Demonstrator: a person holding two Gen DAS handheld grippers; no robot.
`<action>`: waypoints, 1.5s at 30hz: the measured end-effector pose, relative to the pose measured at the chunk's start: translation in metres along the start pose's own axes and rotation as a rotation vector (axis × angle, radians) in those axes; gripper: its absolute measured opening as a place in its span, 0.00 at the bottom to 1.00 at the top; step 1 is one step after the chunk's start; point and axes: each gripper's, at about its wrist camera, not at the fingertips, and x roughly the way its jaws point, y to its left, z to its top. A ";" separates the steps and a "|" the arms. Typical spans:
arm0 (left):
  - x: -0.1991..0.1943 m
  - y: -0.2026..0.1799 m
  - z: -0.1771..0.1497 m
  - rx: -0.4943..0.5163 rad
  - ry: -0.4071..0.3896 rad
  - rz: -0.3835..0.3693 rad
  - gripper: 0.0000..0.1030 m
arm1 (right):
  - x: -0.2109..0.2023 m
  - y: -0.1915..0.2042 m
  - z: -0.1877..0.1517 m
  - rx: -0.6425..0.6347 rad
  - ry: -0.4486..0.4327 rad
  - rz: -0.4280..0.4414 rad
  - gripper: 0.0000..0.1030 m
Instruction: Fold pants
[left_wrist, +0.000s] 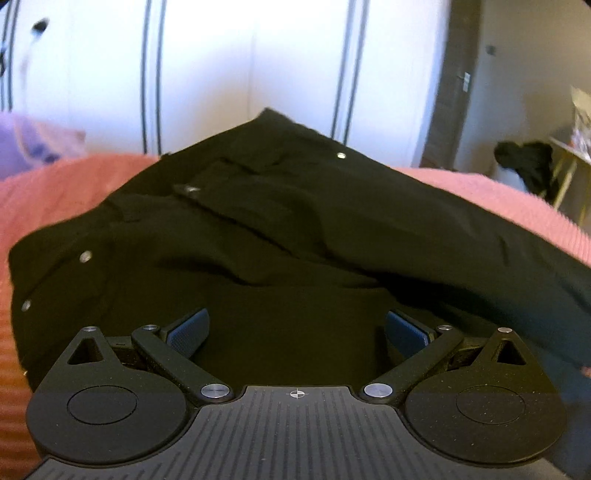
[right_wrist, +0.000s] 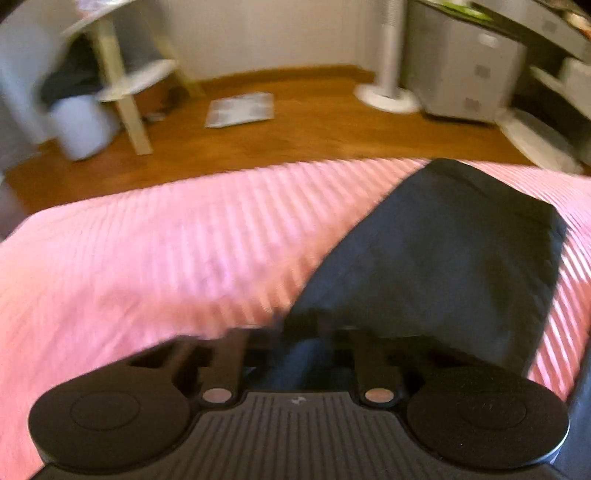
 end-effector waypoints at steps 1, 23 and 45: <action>-0.004 0.004 0.003 -0.021 -0.002 0.002 1.00 | -0.015 -0.009 -0.006 -0.011 -0.042 0.046 0.07; 0.195 -0.142 0.133 -0.252 0.418 -0.508 0.39 | -0.096 -0.197 -0.181 0.062 -0.025 0.428 0.03; -0.073 0.026 -0.008 -0.256 0.271 -0.487 0.14 | -0.175 -0.315 -0.189 0.030 -0.146 0.314 0.01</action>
